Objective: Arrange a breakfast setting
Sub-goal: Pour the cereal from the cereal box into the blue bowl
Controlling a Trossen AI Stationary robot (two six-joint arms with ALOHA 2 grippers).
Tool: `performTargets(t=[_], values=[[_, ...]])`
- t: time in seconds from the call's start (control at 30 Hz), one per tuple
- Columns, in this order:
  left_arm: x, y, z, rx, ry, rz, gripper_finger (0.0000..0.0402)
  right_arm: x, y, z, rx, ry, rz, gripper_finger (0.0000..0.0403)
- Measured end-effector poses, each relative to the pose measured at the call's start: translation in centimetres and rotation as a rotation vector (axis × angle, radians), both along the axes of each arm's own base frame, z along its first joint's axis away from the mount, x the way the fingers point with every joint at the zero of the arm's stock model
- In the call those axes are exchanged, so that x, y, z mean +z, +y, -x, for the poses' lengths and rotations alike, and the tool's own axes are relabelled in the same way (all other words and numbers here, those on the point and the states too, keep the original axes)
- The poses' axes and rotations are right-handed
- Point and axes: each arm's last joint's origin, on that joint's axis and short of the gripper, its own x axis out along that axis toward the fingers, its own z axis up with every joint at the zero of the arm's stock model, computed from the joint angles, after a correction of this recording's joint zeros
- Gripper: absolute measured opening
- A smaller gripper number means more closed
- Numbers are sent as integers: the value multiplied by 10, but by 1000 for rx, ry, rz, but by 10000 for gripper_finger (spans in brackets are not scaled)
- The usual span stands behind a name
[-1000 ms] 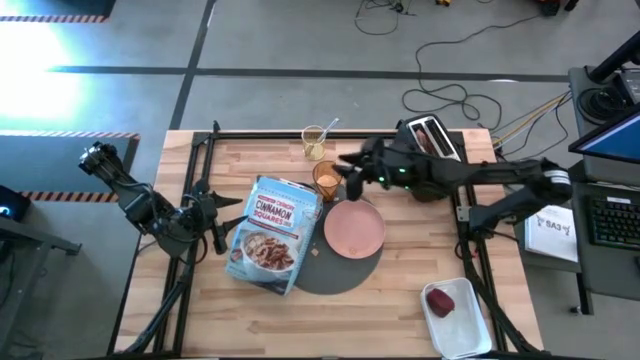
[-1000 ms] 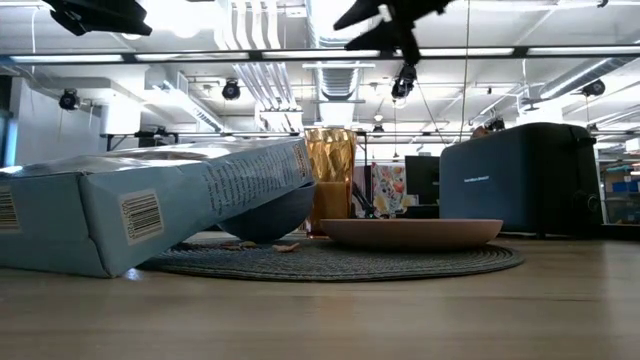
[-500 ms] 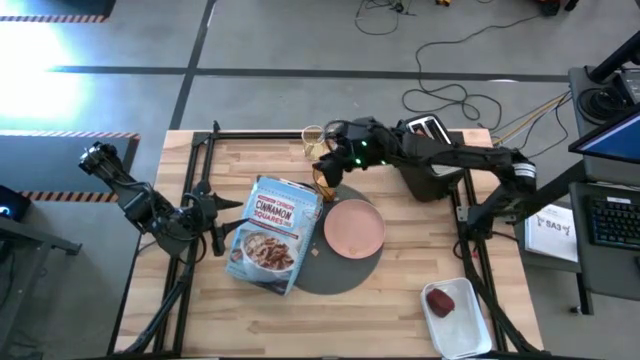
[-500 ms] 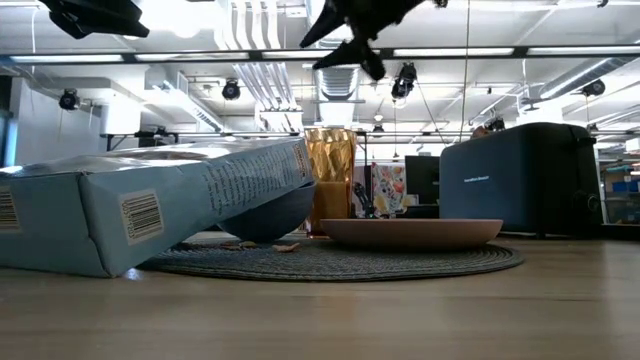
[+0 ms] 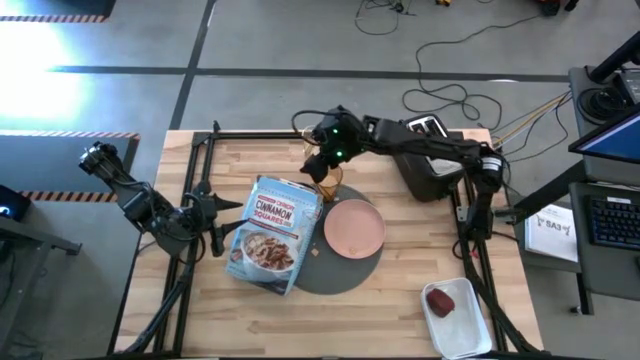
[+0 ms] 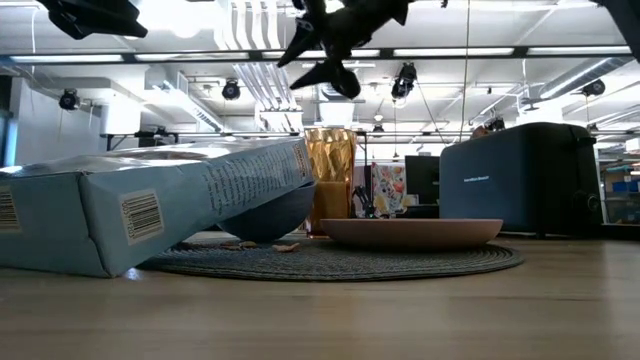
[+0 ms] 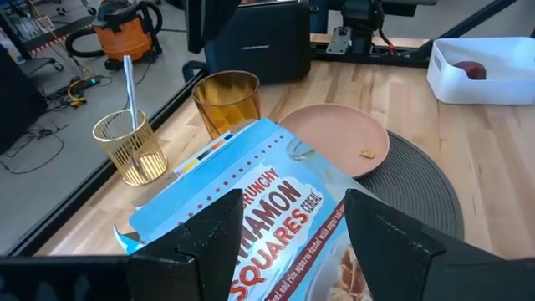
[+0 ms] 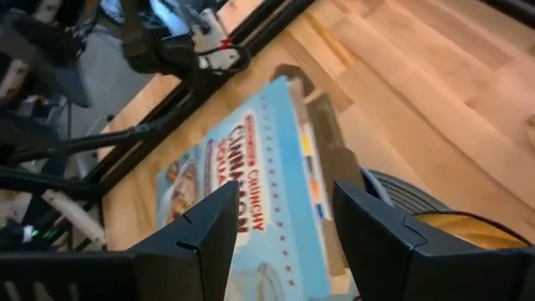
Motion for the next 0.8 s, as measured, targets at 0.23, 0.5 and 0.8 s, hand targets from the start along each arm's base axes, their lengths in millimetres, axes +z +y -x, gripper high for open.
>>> performTargets(t=[0.23,0.5,0.8], values=[[-1,0,0,-5,9,-2,194,-9,-6,-23,56,76,-26,182],[-1,2,2,-6,20,-10,194,-20,-12,-42,96,136,-53,182],[-2,4,5,-7,37,-23,194,-35,-16,-54,99,174,-74,182]])
